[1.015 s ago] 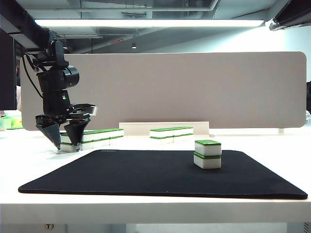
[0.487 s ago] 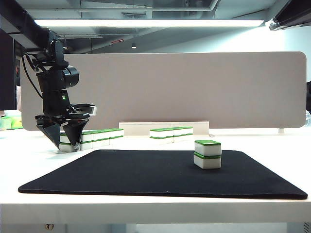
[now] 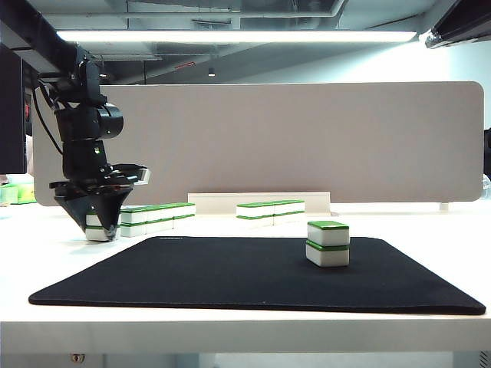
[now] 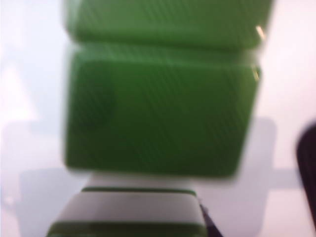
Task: Take a mahjong tile from the mahjong wall and then place it on the table close to you.
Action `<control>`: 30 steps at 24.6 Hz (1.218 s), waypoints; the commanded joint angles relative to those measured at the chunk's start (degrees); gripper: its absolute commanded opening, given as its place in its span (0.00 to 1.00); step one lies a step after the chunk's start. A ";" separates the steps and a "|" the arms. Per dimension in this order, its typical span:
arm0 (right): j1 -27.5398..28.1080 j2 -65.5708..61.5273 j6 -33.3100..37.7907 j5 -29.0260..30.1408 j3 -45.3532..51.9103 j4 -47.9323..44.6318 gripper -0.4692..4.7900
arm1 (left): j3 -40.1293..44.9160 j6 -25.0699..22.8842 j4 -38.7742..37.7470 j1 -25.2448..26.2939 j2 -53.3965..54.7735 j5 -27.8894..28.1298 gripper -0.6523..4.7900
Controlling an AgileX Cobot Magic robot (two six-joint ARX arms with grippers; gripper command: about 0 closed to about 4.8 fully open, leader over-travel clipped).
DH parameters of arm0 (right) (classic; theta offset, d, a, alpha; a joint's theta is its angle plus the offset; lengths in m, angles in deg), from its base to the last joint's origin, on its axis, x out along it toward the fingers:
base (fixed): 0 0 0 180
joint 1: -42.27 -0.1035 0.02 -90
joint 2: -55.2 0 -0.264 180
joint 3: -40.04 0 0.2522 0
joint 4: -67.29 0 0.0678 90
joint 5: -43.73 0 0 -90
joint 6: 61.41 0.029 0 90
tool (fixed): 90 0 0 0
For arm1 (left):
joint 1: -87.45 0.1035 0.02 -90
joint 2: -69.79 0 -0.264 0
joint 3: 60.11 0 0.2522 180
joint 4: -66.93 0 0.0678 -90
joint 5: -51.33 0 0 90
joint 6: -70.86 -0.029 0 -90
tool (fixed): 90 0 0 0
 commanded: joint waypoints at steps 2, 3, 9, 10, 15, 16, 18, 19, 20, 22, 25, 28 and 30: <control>-0.07 0.02 -0.17 -0.09 -0.15 -0.57 0.09 | -0.09 0.35 -3.43 -0.48 -3.23 -0.42 0.53; -0.09 0.00 -0.17 -0.09 -0.15 -0.57 0.09 | -0.09 1.05 -4.02 -0.92 -4.00 -0.39 0.53; -0.07 0.00 -0.20 -0.09 -0.15 -0.59 0.09 | -0.09 0.72 -5.38 -4.28 -7.65 -1.25 0.53; -0.07 0.00 -0.17 -0.09 -0.15 -0.59 0.09 | -0.09 -0.02 -5.66 -4.83 -7.87 -1.25 0.53; -0.07 0.00 -0.20 -0.09 -0.15 -0.59 0.09 | -0.07 -3.87 -8.59 -11.13 -7.98 -1.05 0.53; -0.07 0.00 -0.20 -0.11 -0.15 -0.61 0.09 | -0.07 -4.90 -8.55 -12.31 -7.98 -1.05 0.53; -0.07 0.00 -0.20 -0.11 -0.15 -0.61 0.09 | -0.07 -5.29 -8.44 -14.25 -7.98 -1.27 0.53; -0.07 0.00 -0.20 -0.11 -0.15 -0.61 0.09 | -0.07 -5.70 -8.41 -15.19 -7.98 -1.22 0.53; -0.07 0.00 -0.20 -0.11 -0.15 -0.61 0.09 | -0.07 -6.03 -8.48 -16.04 -7.98 -1.25 0.53; -0.07 0.00 -0.20 -0.11 -0.15 -0.61 0.09 | -0.07 -8.33 -8.48 -18.67 -7.98 -1.25 0.53; -0.07 0.00 -0.20 -0.09 -0.15 -0.61 0.09 | -0.04 -9.46 -8.59 -20.94 -7.98 -1.29 0.53; -0.04 0.00 -0.20 -0.11 -0.15 -0.61 0.09 | 0.35 -9.49 -8.98 -22.58 -7.98 -1.27 0.53; -0.04 -0.04 -0.20 -0.11 -0.15 -0.61 0.09 | 0.68 -9.51 -9.38 -23.56 -7.96 -1.27 0.53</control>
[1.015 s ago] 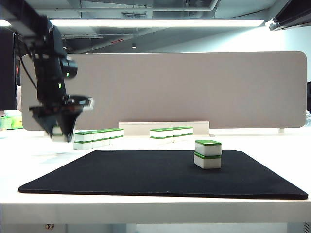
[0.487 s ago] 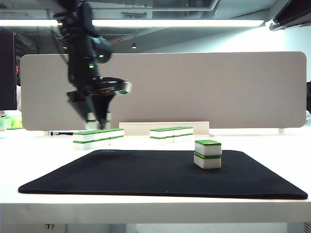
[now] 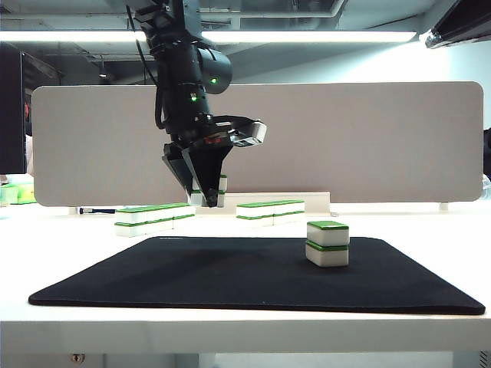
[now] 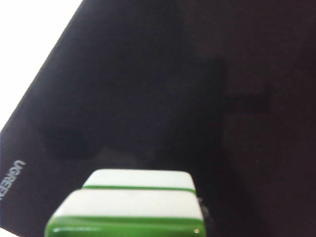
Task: Take a mahjong tile from the mahjong wall and then place it on the table close to you.
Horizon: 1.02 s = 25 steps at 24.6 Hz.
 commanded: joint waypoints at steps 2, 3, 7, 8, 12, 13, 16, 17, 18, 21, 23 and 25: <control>-0.04 -0.20 -0.20 -0.11 -0.15 -0.61 0.09 | 1.18 -0.22 -0.55 -2.34 -0.63 -0.31 0.53; -0.04 -0.24 -0.20 -0.11 -0.15 -0.61 0.09 | 2.25 -0.22 -0.37 -3.56 -0.52 -0.28 0.53; -0.02 -0.24 -0.22 -0.13 -0.15 -0.63 0.09 | 5.46 -0.22 1.75 -7.04 -0.42 -0.31 0.53; -0.02 -0.24 -0.22 -0.13 -0.15 -0.61 0.09 | 6.47 -0.17 2.89 -7.93 -0.42 -0.28 0.53; -0.02 -0.24 -0.24 -0.13 -0.15 -0.63 0.09 | 10.36 0.04 6.38 -10.93 -0.42 -0.44 0.53; -0.02 -0.24 -0.24 -0.15 -0.15 -0.63 0.09 | 10.75 0.04 7.15 -11.78 -0.42 -0.48 0.53; -0.02 -0.26 -0.22 -1.62 -0.15 -0.63 0.09 | 10.75 0.02 8.61 -13.29 -0.42 -0.50 0.53; -0.02 -0.24 -0.22 -1.62 -0.15 -0.63 0.09 | 10.75 0.02 8.66 -13.68 -0.26 -0.24 0.53; -0.02 -0.24 -0.22 -1.60 -0.15 -0.63 0.09 | 10.75 0.02 8.70 -13.68 -0.17 -0.31 0.53; -0.02 -0.24 -0.22 -1.60 -0.15 -0.63 0.09 | 10.78 0.04 9.31 -13.68 -0.17 -0.37 0.53; -0.02 -0.24 -0.24 -1.62 -0.15 -0.63 0.09 | 10.80 0.04 9.55 -13.68 -0.15 -1.44 0.53; -0.02 -0.24 -0.22 -1.60 -0.15 -0.63 0.09 | 11.43 0.02 10.03 -13.68 -0.15 -3.04 0.53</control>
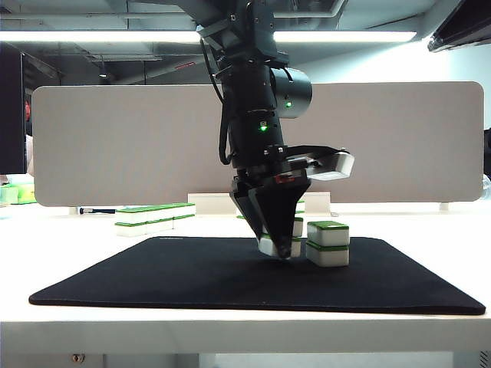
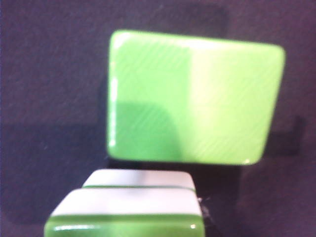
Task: Take a mahjong tile from the mahjong wall and then place it on the table close to you.
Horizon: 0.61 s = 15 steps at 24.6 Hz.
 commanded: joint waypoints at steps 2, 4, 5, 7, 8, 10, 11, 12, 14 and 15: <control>-0.04 0.07 -0.22 -0.09 -0.15 -0.63 0.09 | 1.84 0.00 1.33 -0.22 -0.26 -2.51 0.53; -0.04 0.07 -0.22 -0.11 -0.15 -0.63 0.09 | 2.54 0.02 1.66 -0.22 -0.15 -2.49 0.53; -0.04 0.07 -0.22 -0.09 -0.15 -0.66 0.09 | 2.56 0.02 1.64 -0.22 0.04 -2.47 0.53; -0.04 0.07 -0.22 -0.09 -0.15 -0.66 0.09 | 2.56 0.20 1.64 -0.20 0.07 -2.49 0.53; -0.04 0.07 -0.22 -0.11 -0.15 -0.66 0.09 | 2.56 0.20 1.64 -0.22 0.07 -2.51 0.53; -0.04 0.07 -0.22 -0.11 -0.15 -0.66 0.09 | 2.56 0.22 1.25 -0.22 0.07 -2.49 0.61; -0.04 0.07 -0.22 -0.09 -0.15 -0.66 0.09 | 2.56 0.22 0.83 -0.22 0.07 -2.47 0.68; -0.04 0.07 -0.22 -0.11 -0.15 -0.68 0.09 | 2.54 0.26 0.44 -0.22 0.07 -2.25 0.72; -0.04 -0.07 -0.22 -0.11 -0.15 -0.81 0.09 | 2.49 1.68 0.04 -0.22 0.07 -1.88 0.75; -0.04 -0.11 -0.22 -0.11 -0.15 -0.85 0.09 | 2.45 1.97 -0.15 -0.22 0.04 -1.88 0.75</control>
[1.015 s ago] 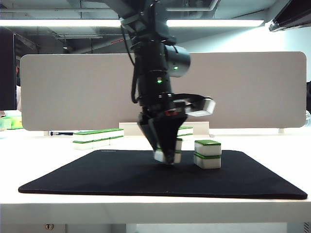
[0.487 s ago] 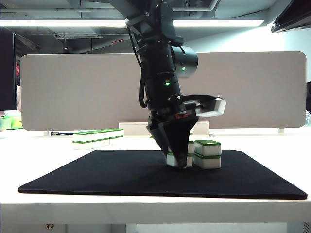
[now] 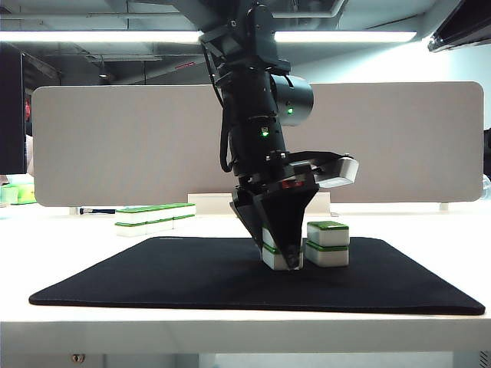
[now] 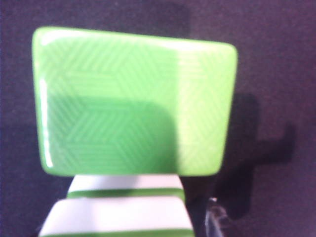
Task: Take a mahjong tile from the mahjong wall and then place it on the table close to you.
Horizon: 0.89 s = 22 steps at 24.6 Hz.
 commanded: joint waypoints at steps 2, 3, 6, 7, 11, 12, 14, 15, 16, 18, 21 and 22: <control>-0.04 -0.13 -0.22 -0.11 -0.15 -1.05 0.09 | -0.09 1.49 -2.25 0.11 0.11 0.37 0.76; -0.07 -0.13 -0.22 -0.11 -0.15 -1.05 0.09 | -0.09 1.49 -2.62 0.11 0.11 0.39 0.76; -0.07 -0.13 -0.22 -0.11 -0.15 -1.05 0.09 | -0.37 1.49 -3.58 0.13 0.11 0.42 0.76; -0.07 -0.13 -0.22 -0.09 -0.15 -1.03 0.09 | -0.37 1.49 -3.76 0.13 0.04 0.42 0.78; -0.07 -0.13 -0.22 -0.11 -0.15 -1.03 0.09 | -0.37 1.66 -5.22 0.13 0.02 4.39 1.00; -0.07 -0.13 -0.22 -0.11 -0.15 -1.03 0.09 | -0.39 2.03 -5.86 0.13 0.02 5.16 1.00; -0.07 -0.13 -0.22 -0.11 -0.15 -1.01 0.09 | -0.39 2.38 -8.02 0.24 -0.33 6.86 1.00; -0.07 -0.13 -0.22 -0.09 -0.15 -1.03 0.09 | -0.39 2.58 -9.42 0.37 -0.76 7.08 1.00; -0.07 -0.13 -0.22 -0.09 -0.15 -1.01 0.09 | -0.39 2.80 -10.25 0.37 -1.27 7.13 1.00; -0.07 -0.13 -0.22 -0.11 -0.15 -1.01 0.09 | -0.39 4.13 -11.39 0.35 -2.49 8.17 0.99; -0.07 -0.13 -0.17 -0.07 -0.15 -0.98 0.09 | -0.39 4.72 -12.87 0.37 -5.79 8.39 0.98; -0.07 -0.13 -0.17 -0.04 -0.15 -0.96 0.09 | -0.39 4.72 -12.96 0.35 -7.02 8.37 0.97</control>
